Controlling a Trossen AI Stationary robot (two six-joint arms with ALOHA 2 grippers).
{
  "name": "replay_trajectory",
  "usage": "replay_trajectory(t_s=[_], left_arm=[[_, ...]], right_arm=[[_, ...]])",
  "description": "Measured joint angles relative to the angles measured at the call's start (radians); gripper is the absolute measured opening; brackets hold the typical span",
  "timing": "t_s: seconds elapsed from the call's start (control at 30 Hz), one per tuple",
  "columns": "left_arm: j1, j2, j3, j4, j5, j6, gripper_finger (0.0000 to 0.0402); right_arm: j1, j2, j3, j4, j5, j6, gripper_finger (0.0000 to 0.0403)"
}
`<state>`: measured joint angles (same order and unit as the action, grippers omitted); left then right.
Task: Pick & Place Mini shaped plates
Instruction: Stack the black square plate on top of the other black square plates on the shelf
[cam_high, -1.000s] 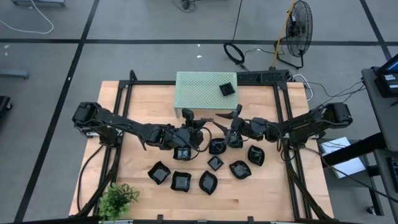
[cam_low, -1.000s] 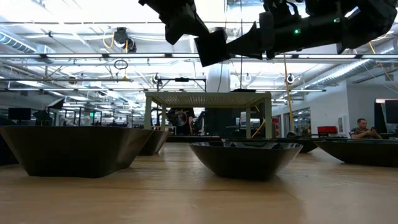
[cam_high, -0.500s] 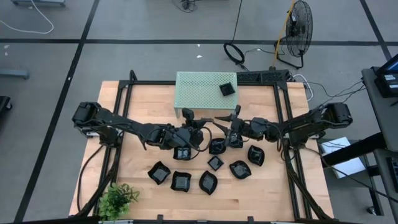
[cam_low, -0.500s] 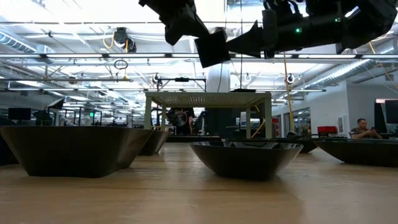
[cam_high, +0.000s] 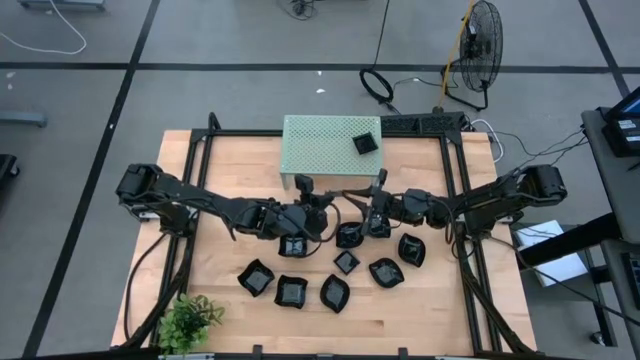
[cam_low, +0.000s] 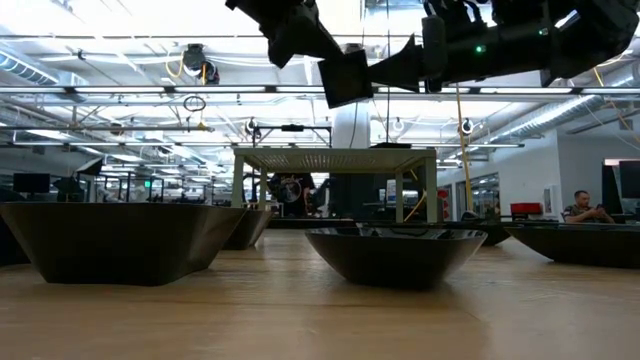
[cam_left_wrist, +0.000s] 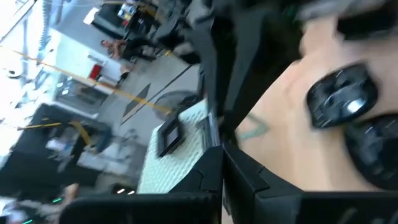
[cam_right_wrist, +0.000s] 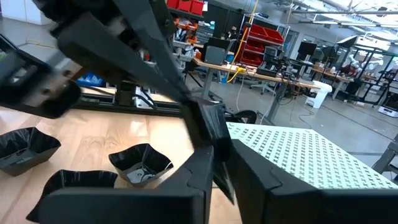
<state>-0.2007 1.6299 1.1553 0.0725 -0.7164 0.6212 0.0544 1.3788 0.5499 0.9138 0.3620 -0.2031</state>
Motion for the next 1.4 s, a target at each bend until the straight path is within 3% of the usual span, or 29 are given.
replay_trajectory(t_s=[0.13,0.33,0.6,0.83,0.97,1.07,1.2,1.4], left_arm=[[-0.001,0.0,0.0,0.043,0.095,-0.048,0.0022],[-0.006,0.0,0.0,0.13,0.277,-0.11,0.0016],[-0.071,-0.037,0.0,0.166,0.21,-0.138,0.005],[-0.177,-0.205,0.0,-0.1,0.023,-0.234,0.0101],[-0.198,-0.314,-0.003,-0.373,0.054,-0.422,0.0098],[-0.19,-0.376,-0.077,-0.435,0.108,-0.495,0.0091],[-0.162,-0.46,-0.277,-0.251,0.21,-0.447,0.0081],[-0.076,-0.612,-0.569,0.123,0.307,-0.314,0.006]], right_arm=[[0.0,0.0,0.0,0.0,-0.001,-0.013,0.0007],[0.0,0.0,0.0,-0.001,0.002,-0.026,0.0001],[0.0,0.0,0.0,-0.05,0.002,-0.026,0.0],[-0.001,0.0,0.0,-0.066,0.004,-0.012,0.0],[-0.018,-0.034,0.0,-0.074,0.003,0.043,0.0],[-0.046,-0.106,0.0,-0.118,0.003,0.097,0.0],[-0.103,-0.231,0.082,-0.381,0.009,0.161,0.0],[-0.235,-0.26,0.401,-0.935,-0.016,0.194,0.0]])
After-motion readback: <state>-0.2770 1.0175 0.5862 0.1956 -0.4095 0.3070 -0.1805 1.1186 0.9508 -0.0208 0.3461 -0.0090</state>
